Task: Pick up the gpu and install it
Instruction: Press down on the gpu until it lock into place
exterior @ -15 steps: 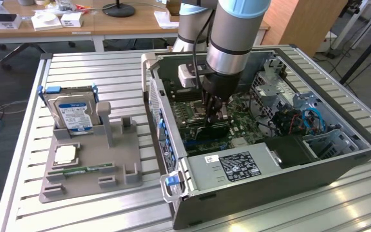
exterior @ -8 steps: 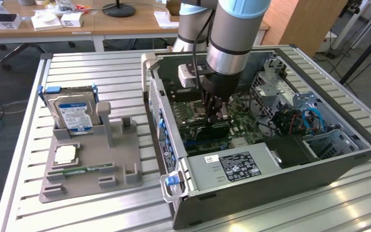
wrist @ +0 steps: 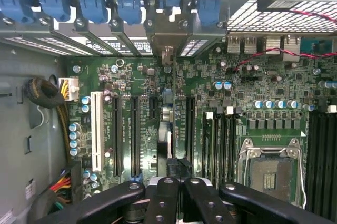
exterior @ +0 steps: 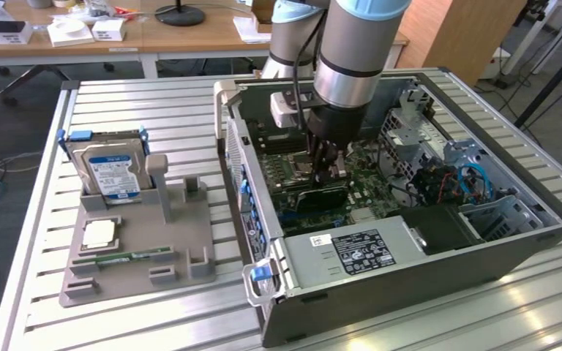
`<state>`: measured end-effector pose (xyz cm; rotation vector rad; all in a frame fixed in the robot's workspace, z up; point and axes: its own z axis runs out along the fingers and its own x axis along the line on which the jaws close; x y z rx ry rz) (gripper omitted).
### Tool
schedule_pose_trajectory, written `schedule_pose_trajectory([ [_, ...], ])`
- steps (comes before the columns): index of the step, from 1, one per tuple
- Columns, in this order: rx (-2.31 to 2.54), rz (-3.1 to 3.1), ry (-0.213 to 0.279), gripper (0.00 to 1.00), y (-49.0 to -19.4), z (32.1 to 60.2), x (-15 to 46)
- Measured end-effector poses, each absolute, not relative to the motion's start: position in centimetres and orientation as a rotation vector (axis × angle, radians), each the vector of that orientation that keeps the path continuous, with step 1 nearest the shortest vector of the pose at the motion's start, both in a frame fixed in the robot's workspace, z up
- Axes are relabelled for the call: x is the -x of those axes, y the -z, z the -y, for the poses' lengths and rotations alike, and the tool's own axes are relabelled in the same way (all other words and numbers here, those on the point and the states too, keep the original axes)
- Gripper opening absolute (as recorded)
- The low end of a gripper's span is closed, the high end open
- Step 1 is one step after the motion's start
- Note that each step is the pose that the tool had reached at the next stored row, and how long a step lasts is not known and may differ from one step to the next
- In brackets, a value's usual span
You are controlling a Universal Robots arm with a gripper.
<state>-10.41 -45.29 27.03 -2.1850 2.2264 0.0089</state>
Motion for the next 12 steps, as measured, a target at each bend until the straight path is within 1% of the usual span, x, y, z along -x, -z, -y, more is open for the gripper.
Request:
schedule_pose_trajectory([
  [12, 2.185, -2.226, -0.009, 0.1, -29.7, 45.3, 10.4],
])
